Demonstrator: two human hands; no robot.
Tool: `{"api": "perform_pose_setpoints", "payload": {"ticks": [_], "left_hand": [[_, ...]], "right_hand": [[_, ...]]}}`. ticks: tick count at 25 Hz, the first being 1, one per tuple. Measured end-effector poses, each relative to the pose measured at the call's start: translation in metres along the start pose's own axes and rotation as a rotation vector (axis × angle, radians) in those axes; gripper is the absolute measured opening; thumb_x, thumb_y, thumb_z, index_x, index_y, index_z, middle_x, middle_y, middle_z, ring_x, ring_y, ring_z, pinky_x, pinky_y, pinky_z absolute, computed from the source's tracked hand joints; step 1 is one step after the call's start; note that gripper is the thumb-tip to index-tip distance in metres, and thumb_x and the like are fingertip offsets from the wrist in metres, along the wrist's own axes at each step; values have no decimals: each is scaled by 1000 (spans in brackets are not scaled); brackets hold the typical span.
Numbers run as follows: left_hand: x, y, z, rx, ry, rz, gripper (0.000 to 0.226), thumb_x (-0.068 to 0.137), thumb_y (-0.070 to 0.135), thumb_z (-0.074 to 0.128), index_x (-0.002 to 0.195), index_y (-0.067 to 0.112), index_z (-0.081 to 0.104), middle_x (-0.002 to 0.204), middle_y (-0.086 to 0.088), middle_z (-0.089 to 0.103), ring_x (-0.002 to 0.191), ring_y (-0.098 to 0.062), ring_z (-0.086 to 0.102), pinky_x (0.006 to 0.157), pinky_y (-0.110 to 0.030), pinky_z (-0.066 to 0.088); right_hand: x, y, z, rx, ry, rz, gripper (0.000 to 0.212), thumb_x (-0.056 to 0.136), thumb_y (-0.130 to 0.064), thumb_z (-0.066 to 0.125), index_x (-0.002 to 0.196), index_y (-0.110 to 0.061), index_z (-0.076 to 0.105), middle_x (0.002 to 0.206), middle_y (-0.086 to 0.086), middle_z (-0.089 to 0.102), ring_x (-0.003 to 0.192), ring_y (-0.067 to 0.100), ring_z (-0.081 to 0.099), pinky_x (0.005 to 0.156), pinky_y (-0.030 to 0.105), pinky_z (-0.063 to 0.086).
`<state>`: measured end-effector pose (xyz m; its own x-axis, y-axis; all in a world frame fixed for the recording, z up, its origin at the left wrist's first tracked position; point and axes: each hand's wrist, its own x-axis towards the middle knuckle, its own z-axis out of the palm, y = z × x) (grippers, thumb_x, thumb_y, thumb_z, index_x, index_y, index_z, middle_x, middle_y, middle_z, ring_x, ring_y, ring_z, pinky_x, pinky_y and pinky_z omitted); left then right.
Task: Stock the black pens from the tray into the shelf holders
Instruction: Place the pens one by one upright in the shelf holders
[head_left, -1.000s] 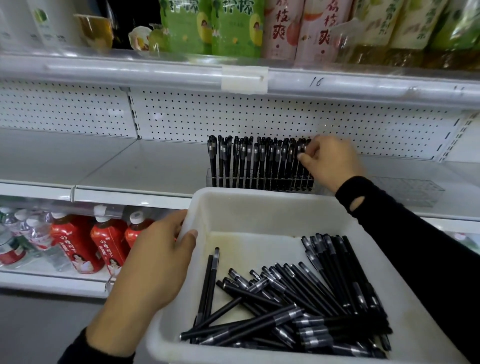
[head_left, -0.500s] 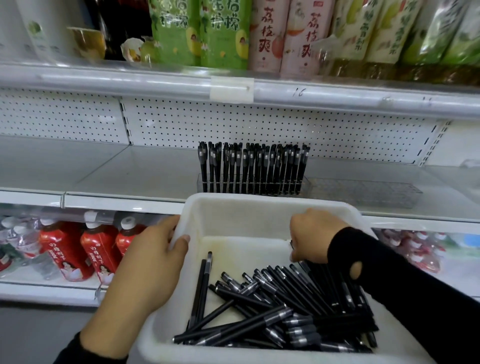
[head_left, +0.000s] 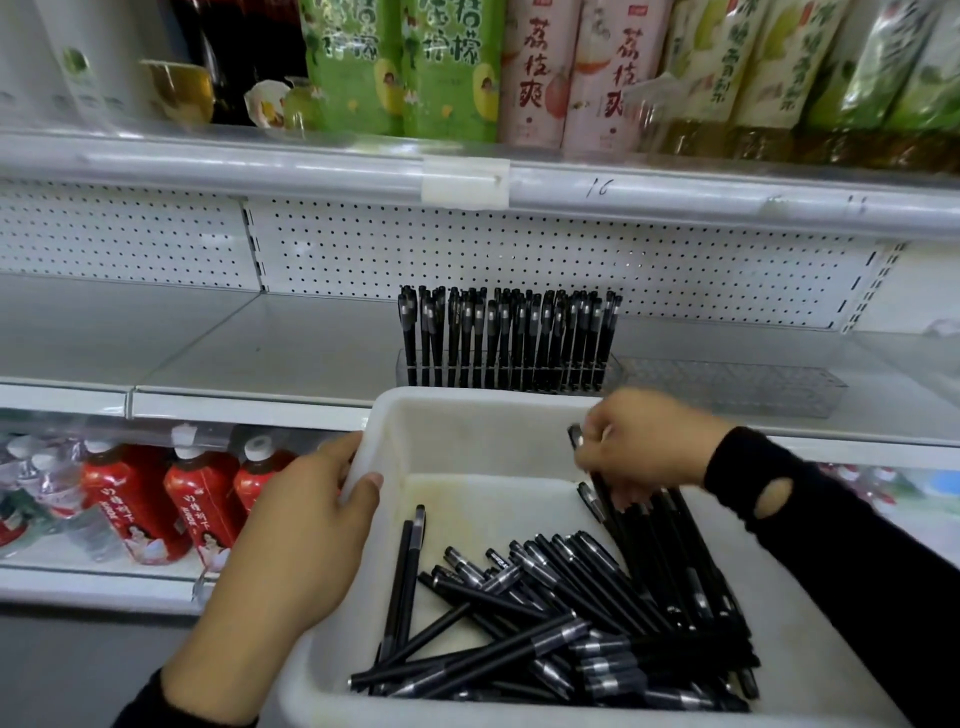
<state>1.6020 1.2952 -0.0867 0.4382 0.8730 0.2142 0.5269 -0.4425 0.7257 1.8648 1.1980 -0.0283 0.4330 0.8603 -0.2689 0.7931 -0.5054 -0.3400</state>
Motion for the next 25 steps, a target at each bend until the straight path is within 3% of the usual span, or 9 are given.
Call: {"api": "perform_pose_setpoints", "payload": {"ticks": [5,8,13,18,21,25], "left_hand": [[1,0,0,-4,-7,-5,27,98,23,53,119,38,61,95,18,68,86,-1,62,66,-18,43],[1,-1,0,3,-13,-17,27,98,24,53,121,35,62,95,16,68,87,-2,62,68,-21,45],[1,2,0,-1,-10,-7,31,97,23,53,124,35,63,96,19,67,87,1,61,69,-19,45],[1,2,-1,7,-12,-11,31,98,23,52,123,37,63,98,20,68,88,0,62,72,-22,47],[1,1,-1,3,-9,-13,30,98,24,52,123,37,62,99,20,67,87,0,63,73,-24,49],[0,1,0,-4,-16,-16,29,98,25,52,122,38,62,99,20,67,87,-1,64,73,-24,49]], "right_hand": [[3,3,-48,469,311,-100,18,96,-16,62,85,-2,66,76,14,74,61,17,73,51,22,53],[22,9,-62,572,460,-103,10,93,-15,66,88,-7,68,76,13,73,61,17,73,52,22,54],[60,14,-62,639,710,-115,5,92,-15,69,96,-12,68,78,8,74,66,15,74,66,29,61],[103,19,-53,443,890,-140,5,92,-21,68,96,-19,66,83,5,74,69,16,73,70,32,62],[124,23,-46,300,910,-123,6,91,-23,68,92,-18,66,77,6,73,71,20,71,71,26,56],[139,28,-38,279,899,-139,8,90,-20,67,90,-11,66,76,9,71,77,29,69,80,36,58]]}}
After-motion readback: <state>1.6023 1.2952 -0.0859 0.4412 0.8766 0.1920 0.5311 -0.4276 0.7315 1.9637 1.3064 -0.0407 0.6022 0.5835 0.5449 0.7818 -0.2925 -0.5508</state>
